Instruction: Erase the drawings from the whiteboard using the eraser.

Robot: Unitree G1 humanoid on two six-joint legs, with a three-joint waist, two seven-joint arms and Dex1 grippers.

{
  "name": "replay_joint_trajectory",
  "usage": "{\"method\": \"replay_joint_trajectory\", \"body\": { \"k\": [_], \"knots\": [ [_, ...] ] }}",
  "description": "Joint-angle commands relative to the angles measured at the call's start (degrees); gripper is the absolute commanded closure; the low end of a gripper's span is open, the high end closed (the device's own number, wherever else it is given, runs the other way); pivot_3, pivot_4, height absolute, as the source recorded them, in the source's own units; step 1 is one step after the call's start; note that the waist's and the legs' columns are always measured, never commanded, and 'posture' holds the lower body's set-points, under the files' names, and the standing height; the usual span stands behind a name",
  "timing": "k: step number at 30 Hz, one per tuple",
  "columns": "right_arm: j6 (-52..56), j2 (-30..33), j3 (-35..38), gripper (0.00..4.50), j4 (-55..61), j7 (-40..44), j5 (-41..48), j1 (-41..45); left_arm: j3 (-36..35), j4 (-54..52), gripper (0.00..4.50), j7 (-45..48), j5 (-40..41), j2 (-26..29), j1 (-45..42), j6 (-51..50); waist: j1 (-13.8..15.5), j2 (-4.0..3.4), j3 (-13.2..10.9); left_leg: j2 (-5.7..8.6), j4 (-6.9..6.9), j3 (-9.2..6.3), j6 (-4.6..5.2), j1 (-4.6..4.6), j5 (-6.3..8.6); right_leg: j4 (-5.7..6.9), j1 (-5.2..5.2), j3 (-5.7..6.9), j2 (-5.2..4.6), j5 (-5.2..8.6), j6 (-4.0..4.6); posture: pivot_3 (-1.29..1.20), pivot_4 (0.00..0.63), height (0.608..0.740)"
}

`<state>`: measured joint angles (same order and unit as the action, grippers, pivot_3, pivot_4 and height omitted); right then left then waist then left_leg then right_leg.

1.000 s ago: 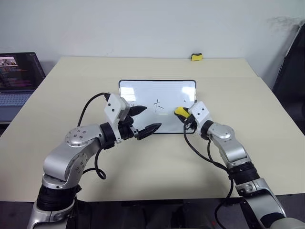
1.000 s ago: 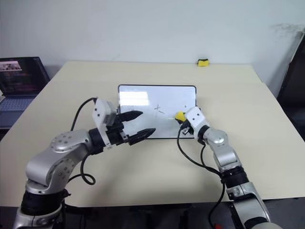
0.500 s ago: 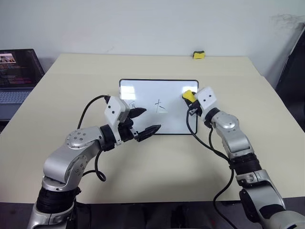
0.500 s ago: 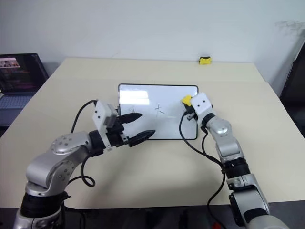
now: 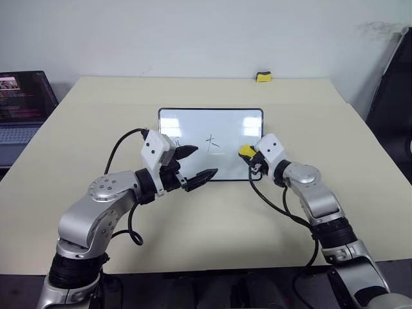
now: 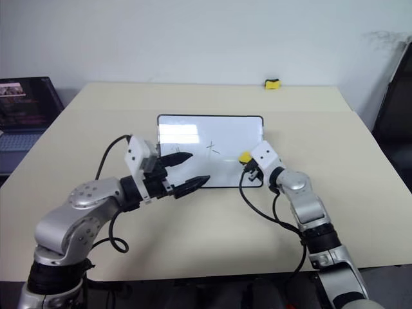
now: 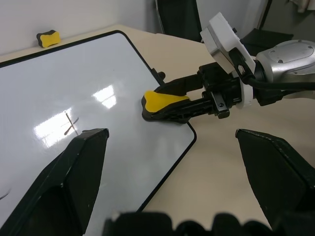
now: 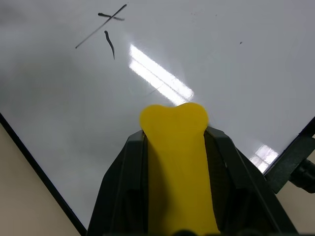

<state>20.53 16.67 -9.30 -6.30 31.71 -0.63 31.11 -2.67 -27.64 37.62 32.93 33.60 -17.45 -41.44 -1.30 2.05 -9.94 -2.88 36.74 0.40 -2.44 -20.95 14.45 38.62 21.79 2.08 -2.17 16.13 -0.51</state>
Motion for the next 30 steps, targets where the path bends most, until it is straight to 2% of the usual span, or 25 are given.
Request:
{"method": "replay_joint_trajectory", "body": {
  "k": [1, 9, 19, 25, 30],
  "knots": [
    [0.1, -1.0, 2.4, 3.3, 2.5, 1.4, 4.2, 0.3, -2.0, -3.0, 0.0, -0.6, 0.9, 0.7, 0.8, 0.4, -0.2, 0.0, 0.0, 0.0, -0.02, 0.01, 0.0, -0.07, 0.0, -0.01, 0.08, -0.01, 0.0, 0.0, 0.0, 0.0, 0.15, 0.74],
    [-5.7, -1.0, 3.2, 3.3, 5.9, 4.6, 8.3, -1.4, -6.6, -5.2, 0.0, -3.8, 1.1, 1.4, 6.0, -0.7, -0.2, -0.02, 0.0, 0.01, -0.08, -0.02, -0.01, -1.0, 0.01, -0.18, 0.85, 0.05, 0.0, -0.12, 0.21, 0.0, 0.15, 0.74],
    [-13.0, -3.2, 0.4, 3.31, 6.6, 5.3, 8.3, 0.2, -10.5, -8.5, 0.0, -7.2, 2.1, 2.1, 10.5, -2.0, -0.2, -0.02, 0.0, 0.01, -0.4, -0.02, -0.03, -1.02, 0.03, -0.63, 0.81, 0.1, -0.01, -0.16, 0.17, 0.0, 0.15, 0.74],
    [-18.0, -5.0, -1.6, 3.31, 2.5, 4.3, 5.5, 2.7, -13.6, -10.1, 0.0, -9.6, 3.4, 2.4, 12.3, -3.7, -0.2, -0.02, 0.0, 0.01, -0.41, -0.02, -0.04, -0.99, 0.03, -0.61, 0.8, 0.09, -0.01, -0.16, 0.18, 0.0, 0.15, 0.74],
    [-22.6, -6.7, -2.8, 3.31, -3.6, -0.3, 0.6, 6.1, -16.5, -9.5, 0.0, -9.6, 4.0, 4.5, 13.4, -4.6, -0.2, -0.02, 0.0, 0.01, -0.42, -0.01, -0.04, -0.98, 0.03, -0.6, 0.8, 0.09, -0.01, -0.16, 0.18, 0.0, 0.15, 0.74]
  ]
}}
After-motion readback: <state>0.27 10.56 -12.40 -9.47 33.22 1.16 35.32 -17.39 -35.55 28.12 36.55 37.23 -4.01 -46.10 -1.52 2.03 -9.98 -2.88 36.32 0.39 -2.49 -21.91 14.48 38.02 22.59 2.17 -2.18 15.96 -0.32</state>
